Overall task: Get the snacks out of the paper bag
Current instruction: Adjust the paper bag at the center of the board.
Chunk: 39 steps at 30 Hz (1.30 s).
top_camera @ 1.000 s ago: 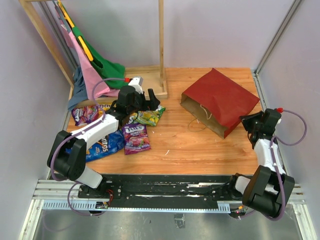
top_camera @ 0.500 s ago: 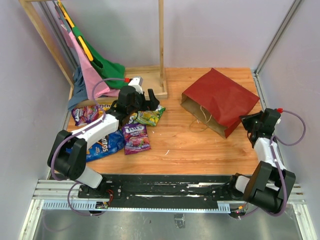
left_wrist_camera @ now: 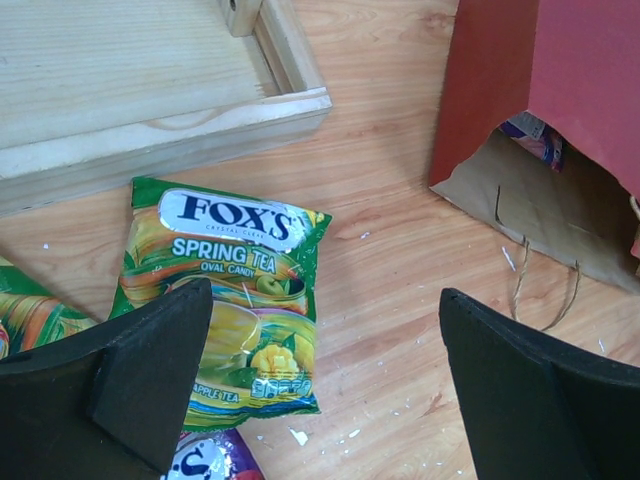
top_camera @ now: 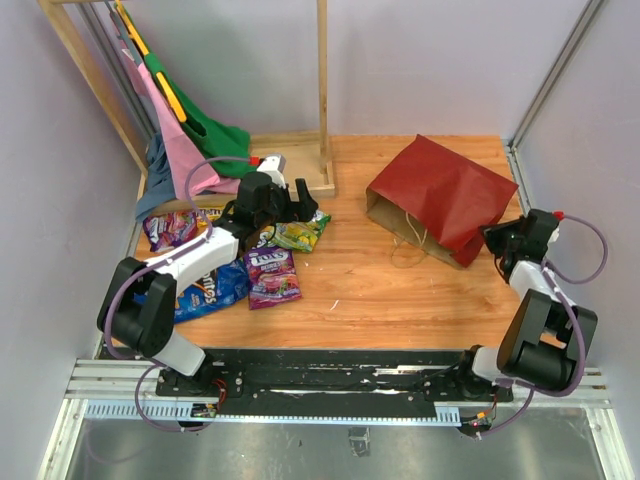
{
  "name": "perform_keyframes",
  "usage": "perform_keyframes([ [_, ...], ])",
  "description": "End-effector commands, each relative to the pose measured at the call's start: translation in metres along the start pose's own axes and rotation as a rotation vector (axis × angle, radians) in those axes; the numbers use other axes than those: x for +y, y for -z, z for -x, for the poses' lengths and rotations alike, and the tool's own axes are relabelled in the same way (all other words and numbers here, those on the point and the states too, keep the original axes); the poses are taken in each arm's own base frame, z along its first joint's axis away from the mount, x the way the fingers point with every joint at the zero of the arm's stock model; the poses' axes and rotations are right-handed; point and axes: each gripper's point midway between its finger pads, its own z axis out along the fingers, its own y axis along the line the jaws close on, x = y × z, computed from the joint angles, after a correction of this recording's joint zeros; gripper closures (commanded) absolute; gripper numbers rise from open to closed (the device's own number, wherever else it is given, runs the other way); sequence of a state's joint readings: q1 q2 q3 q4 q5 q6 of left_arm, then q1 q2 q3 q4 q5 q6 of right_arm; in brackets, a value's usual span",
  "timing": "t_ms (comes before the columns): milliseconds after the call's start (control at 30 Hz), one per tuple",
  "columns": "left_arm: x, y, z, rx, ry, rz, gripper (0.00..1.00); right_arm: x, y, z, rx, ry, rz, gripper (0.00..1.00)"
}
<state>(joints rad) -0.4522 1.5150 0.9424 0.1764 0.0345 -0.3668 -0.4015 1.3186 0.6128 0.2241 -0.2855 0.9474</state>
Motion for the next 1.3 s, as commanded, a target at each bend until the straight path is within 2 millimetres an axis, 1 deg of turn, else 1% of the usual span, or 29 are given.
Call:
perform_keyframes([
  [0, 0.005, -0.005, 0.002, -0.004, -0.011, 0.014, 0.00, 0.018, -0.007, 0.018, -0.037, 0.010, 0.039, 0.99],
  [100, 0.005, -0.006, 0.002, -0.003, -0.011, 0.013, 0.00, 0.029, -0.015, 0.020, -0.016, 0.042, 0.053, 0.99],
  [167, 0.005, -0.006, 0.001, -0.001, -0.012, 0.014, 0.00, 0.034, -0.021, 0.018, 0.009, 0.057, 0.061, 0.99],
  [367, 0.007, -0.007, 0.000, 0.002, -0.012, 0.020, 0.00, 0.043, -0.039, 0.004, 0.077, 0.079, 0.078, 0.99],
  [433, 0.007, -0.007, 0.000, 0.003, -0.014, 0.021, 0.00, 0.046, -0.044, 0.002, 0.086, 0.080, 0.081, 0.99],
  [500, 0.007, -0.007, -0.001, 0.005, -0.013, 0.021, 0.00, 0.049, -0.046, 0.004, 0.088, 0.082, 0.086, 0.99],
  [700, 0.007, -0.008, -0.002, 0.012, -0.012, 0.017, 0.00, 0.070, -0.043, 0.024, 0.041, 0.105, 0.105, 0.99],
  [800, 0.007, -0.009, -0.003, 0.013, -0.010, 0.016, 0.00, 0.081, -0.044, 0.024, 0.047, 0.119, 0.121, 0.99],
  [900, 0.007, -0.009, -0.003, 0.012, -0.011, 0.015, 0.00, 0.090, -0.047, 0.015, 0.068, 0.135, 0.137, 0.99],
  [1133, 0.008, -0.007, -0.002, 0.012, -0.015, 0.024, 0.00, 0.105, -0.056, -0.017, 0.125, 0.169, 0.162, 0.99],
  [1233, 0.008, -0.007, -0.001, 0.010, -0.018, 0.025, 0.00, 0.110, -0.056, -0.022, 0.138, 0.184, 0.184, 0.99],
  [1267, 0.008, -0.006, -0.001, 0.009, -0.019, 0.026, 0.00, 0.112, -0.053, -0.021, 0.133, 0.192, 0.197, 0.97],
])
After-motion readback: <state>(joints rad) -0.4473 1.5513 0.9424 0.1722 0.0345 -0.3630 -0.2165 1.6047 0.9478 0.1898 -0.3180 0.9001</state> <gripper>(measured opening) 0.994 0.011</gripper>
